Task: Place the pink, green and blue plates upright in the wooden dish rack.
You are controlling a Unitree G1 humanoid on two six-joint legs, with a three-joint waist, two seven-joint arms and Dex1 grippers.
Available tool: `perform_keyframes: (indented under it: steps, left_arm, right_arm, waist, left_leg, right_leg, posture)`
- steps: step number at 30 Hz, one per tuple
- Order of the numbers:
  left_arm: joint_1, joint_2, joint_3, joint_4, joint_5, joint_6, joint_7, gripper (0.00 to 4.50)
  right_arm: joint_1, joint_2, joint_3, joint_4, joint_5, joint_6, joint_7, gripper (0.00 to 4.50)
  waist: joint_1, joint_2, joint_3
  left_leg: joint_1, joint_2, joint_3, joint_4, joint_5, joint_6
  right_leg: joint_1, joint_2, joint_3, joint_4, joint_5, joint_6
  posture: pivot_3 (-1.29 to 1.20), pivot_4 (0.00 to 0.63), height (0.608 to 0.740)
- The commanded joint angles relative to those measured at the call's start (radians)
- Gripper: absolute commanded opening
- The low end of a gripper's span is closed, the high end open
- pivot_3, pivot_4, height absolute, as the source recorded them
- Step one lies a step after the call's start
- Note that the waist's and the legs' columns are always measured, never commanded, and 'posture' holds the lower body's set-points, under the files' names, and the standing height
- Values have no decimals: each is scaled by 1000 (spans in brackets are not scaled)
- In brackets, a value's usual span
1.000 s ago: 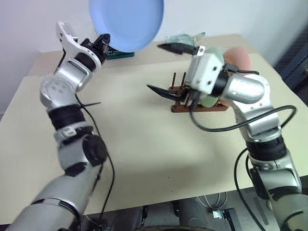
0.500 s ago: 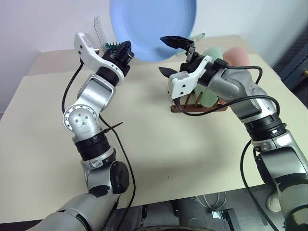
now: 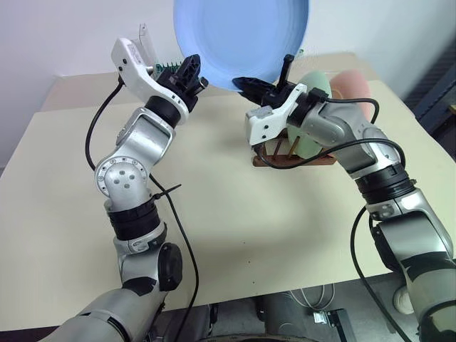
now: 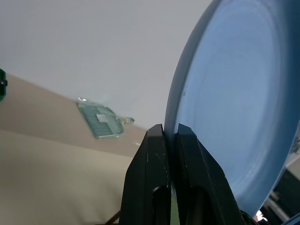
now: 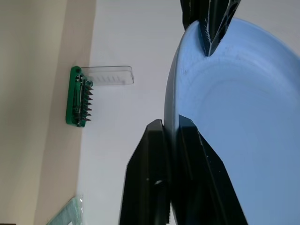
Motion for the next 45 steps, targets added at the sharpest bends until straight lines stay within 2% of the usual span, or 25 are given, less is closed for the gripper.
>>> perform_keyframes:
  steps: [1, 4, 6, 11, 12, 14, 17, 18, 20, 22, 23, 25, 27, 29, 34, 38, 45]
  left_arm:
    - [-2, 19, -21, 1, 7, -17, -17, 0]
    - [-15, -4, 21, 16, -90, -29, -40, 1005]
    - [-15, 3, 28, 17, -116, -34, -55, 1879]
    - [-11, 27, 57, 32, -187, -50, -78, 4478]
    - [-9, 41, 51, 30, -192, -44, -96, 4478]
    - [31, 155, -50, -4, -118, -6, -249, 4478]
    - [64, 247, -102, -9, -90, -11, -371, 4478]
    - [68, 278, -111, 1, -65, -28, -406, 4478]
    - [72, 362, -141, 31, 18, -70, -498, 4478]
    - [76, 440, -170, 64, 76, -85, -576, 4478]
    - [80, 467, -186, 71, 102, -93, -605, 4478]
    - [117, 544, -245, 47, 191, -176, -732, 4478]
    - [145, 589, -258, 36, 209, -209, -829, 4478]
    - [158, 623, -255, 38, 221, -255, -916, 4478]
    - [183, 626, -196, 71, 163, -322, -1103, 4478]
    - [230, 670, -185, 60, 160, -337, -1219, 4478]
    - [230, 685, -158, 91, 159, -326, -1239, 4478]
  right_arm:
    - [-27, -5, -46, -20, 13, 4, -28, 16]
    - [-31, -23, -58, -9, 4, 5, -44, 0]
    - [-38, -32, -63, -4, 0, 5, -54, 0]
    - [-65, -52, -80, 10, -2, 3, -76, 0]
    - [-74, -57, -84, 11, -1, 0, -80, 0]
    - [-117, -61, -126, 4, 37, -1, -100, 0]
    - [-152, -3, -221, -4, 237, 25, -81, 0]
    - [-156, 30, -252, -14, 340, 48, -48, 0]
    - [-174, 152, -357, -101, 734, 225, 76, 0]
    - [-188, 220, -434, -203, 1043, 412, 174, 0]
    - [-190, 234, -457, -242, 1141, 491, 199, 0]
    - [-208, 254, -532, -259, 1306, 644, 171, 0]
    - [-213, 262, -614, -277, 1535, 818, 147, 0]
    - [-206, 272, -686, -285, 1748, 977, 59, 0]
    - [-96, 255, -728, -301, 1943, 1216, -100, 0]
    - [-13, 257, -742, -314, 1961, 1247, -164, 0]
    - [98, 311, -738, -386, 2042, 1286, -282, 0]
  waist:
    - [0, 0, 0]
    - [1, 0, 0]
    - [2, 0, 0]
    - [0, 0, 0]
    - [0, 0, 0]
    - [-4, 0, 0]
    - [-17, 0, 0]
    - [-19, 0, 0]
    - [-25, 0, 0]
    - [-29, 2, 0]
    - [-28, 3, 0]
    - [-25, 3, 0]
    - [-19, 3, 0]
    - [-15, 3, 0]
    - [-18, 4, 0]
    - [-23, 5, 0]
    - [-21, 6, 0]
  left_leg:
    - [0, 0, 0, 0, 0, 0]
    - [0, 0, 0, 0, 0, 0]
    - [0, 0, 0, 0, 0, 0]
    - [0, 0, 0, 0, 0, 0]
    - [0, 0, 0, 0, 0, 0]
    - [0, 0, 0, 0, 0, 0]
    - [-1, 1, 0, -2, 0, 0]
    - [-1, 1, 0, -2, 0, 0]
    - [0, 1, -1, -2, 0, 0]
    - [0, 4, -1, -2, 0, 0]
    - [1, 5, -1, -3, 0, 0]
    - [0, 6, -2, -3, 0, 0]
    - [-1, 6, -2, -3, 0, 0]
    - [-1, 6, -3, -3, -1, 0]
    - [-3, 6, -2, -3, -1, 0]
    - [-4, 7, -1, -3, -1, 0]
    - [-7, 7, -1, -1, -1, 0]
  right_leg:
    - [0, 0, 0, 0, 0, 0]
    - [0, 0, 0, 0, 0, 0]
    - [0, 0, 0, 0, 0, 0]
    - [0, 0, 0, -1, 0, 0]
    - [0, 0, 0, 0, 0, 0]
    - [0, 0, 0, -1, 0, 0]
    - [-1, 0, 0, 0, 0, 0]
    - [-1, 0, 0, -1, 0, 0]
    - [0, 1, 0, -1, 0, 0]
    - [0, 3, 0, -2, 1, -2]
    - [-1, 4, 0, -1, 1, -2]
    - [-1, 5, -1, -1, 2, -4]
    - [-1, 5, -1, -1, 2, -4]
    - [-1, 5, -1, -1, 2, -4]
    - [-3, 5, -2, -1, 3, -5]
    - [-4, 5, -2, -1, 3, -5]
    - [-7, 5, -1, 1, 3, -5]
  posture:
    - [0, 150, 740]
    - [0, 150, 740]
    - [0, 150, 740]
    - [0, 150, 740]
    - [0, 150, 740]
    - [0, 150, 740]
    - [0, 150, 740]
    - [0, 150, 740]
    - [0, 150, 740]
    - [0, 150, 740]
    - [0, 150, 740]
    - [0, 150, 740]
    - [0, 150, 740]
    - [0, 150, 740]
    - [0, 150, 740]
    - [0, 150, 740]
    - [0, 150, 740]
